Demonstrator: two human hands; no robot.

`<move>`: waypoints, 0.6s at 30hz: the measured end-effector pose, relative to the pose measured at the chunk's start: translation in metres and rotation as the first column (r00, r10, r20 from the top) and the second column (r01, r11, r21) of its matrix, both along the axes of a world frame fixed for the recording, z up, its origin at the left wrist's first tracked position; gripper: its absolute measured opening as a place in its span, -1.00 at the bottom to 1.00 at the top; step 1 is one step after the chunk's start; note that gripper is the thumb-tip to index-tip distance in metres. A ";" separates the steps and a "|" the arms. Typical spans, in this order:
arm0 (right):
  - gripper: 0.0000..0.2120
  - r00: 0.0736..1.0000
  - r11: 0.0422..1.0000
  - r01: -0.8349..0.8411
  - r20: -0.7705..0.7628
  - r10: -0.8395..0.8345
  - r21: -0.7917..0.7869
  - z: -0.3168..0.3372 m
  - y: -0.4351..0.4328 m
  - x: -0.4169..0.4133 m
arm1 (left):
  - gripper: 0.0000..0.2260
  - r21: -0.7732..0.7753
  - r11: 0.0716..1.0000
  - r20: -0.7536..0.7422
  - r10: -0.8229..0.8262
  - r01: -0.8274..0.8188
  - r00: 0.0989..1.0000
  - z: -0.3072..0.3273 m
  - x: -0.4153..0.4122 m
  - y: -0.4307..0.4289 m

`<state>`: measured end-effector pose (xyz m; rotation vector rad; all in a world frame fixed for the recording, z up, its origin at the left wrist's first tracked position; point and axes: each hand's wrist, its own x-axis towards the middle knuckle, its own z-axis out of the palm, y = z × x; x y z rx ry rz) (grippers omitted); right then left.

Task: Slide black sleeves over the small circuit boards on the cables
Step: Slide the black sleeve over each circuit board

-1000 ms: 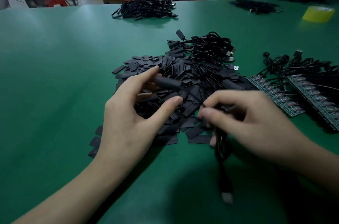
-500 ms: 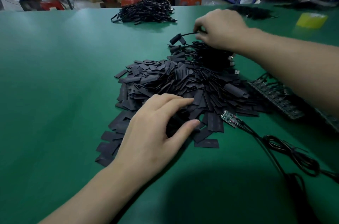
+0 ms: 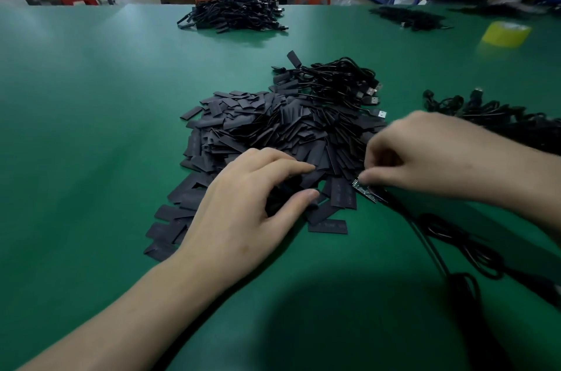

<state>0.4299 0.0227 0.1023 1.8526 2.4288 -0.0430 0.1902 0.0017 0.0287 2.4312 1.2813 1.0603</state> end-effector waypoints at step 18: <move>-0.78 0.165 0.926 -0.217 -0.946 -0.278 -0.310 -0.027 -0.033 -0.038 | -0.86 -0.219 0.957 0.405 -0.087 0.189 0.910 0.009 0.001 -0.007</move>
